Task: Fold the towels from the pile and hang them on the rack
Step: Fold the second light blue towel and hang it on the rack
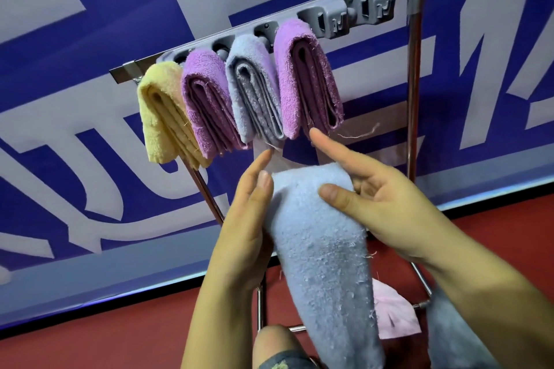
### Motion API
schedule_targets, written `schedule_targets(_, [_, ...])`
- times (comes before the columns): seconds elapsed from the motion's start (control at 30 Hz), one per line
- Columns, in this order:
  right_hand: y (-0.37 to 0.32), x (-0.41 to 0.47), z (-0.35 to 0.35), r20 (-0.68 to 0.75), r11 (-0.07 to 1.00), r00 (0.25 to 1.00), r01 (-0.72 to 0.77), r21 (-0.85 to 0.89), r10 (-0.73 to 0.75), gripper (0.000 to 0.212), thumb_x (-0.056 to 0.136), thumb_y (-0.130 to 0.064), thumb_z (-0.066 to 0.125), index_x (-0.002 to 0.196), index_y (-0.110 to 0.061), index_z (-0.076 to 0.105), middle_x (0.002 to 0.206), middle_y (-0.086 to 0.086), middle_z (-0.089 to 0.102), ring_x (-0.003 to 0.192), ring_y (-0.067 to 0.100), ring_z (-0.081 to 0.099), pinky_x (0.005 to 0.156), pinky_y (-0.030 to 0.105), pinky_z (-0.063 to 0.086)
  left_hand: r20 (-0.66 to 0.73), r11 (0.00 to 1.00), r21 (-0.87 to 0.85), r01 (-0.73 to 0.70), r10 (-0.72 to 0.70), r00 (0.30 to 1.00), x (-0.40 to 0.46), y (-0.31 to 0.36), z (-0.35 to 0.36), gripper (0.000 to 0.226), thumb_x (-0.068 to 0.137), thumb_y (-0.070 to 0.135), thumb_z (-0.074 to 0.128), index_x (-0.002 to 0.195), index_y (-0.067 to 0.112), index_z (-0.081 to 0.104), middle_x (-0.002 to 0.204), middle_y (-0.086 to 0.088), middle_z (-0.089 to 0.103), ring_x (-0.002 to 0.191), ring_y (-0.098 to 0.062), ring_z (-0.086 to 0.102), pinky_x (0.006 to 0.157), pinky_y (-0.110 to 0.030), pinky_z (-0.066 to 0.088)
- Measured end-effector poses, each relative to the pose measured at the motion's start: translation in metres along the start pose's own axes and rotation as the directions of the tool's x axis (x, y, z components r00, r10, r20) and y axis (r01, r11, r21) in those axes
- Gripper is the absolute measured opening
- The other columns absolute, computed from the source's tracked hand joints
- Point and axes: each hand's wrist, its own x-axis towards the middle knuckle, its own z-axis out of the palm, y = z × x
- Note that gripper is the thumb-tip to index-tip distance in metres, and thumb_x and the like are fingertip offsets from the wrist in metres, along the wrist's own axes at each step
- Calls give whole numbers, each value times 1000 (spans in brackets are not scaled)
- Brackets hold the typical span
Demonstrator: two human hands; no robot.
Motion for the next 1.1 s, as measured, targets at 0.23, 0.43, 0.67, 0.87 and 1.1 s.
schedule_targets(0.23, [-13, 2, 1, -50, 979, 998, -12, 204, 23, 48, 74, -26, 58, 122, -32, 55, 97, 2, 73, 95, 12, 67, 78, 21, 53, 8, 990, -35, -134, 134, 991, -8, -15, 3, 78, 74, 13, 74, 139, 37, 38, 123, 8, 67, 114, -17, 63, 85, -27, 54])
schedule_targets(0.43, [-16, 0, -9, -83, 1000, 996, 22, 14, -21, 51, 79, -40, 66, 128, -37, 51, 115, 6, 68, 111, 13, 61, 97, 24, 47, 45, 984, -65, -166, 170, 984, -5, -8, 13, 73, 80, 0, 60, 138, 40, 41, 120, -14, 67, 111, -32, 64, 88, -38, 55])
schedule_targets(0.67, [-5, -7, -21, 3, 975, 997, -72, -210, 74, 74, 65, -78, 53, 133, -58, 31, 147, -5, 41, 135, 9, 38, 113, 35, 31, 42, 987, -53, -153, 155, 987, 2, 1, 23, 67, 82, 5, 62, 137, 39, 44, 105, -14, 73, 91, -25, 71, 73, -31, 57])
schedule_targets(0.87, [-4, -8, -13, 112, 977, 993, -14, -212, 39, 62, 87, -26, 58, 136, -52, 29, 136, -33, 43, 128, -7, 40, 102, 15, 38, 51, 987, 50, -150, 148, 988, 6, 5, 18, 59, 90, 7, 53, 137, 40, 42, 116, 9, 70, 101, -20, 69, 81, -33, 57])
schedule_targets(1.1, [-4, -3, -1, -30, 903, 997, 53, -427, -73, 33, 89, -14, 59, 108, -40, 64, 112, -35, 60, 108, -14, 54, 91, 6, 39, 28, 928, 290, -232, 234, 972, 5, 8, 8, 55, 92, 20, 62, 137, 44, 42, 133, 16, 57, 120, -6, 57, 94, -28, 49])
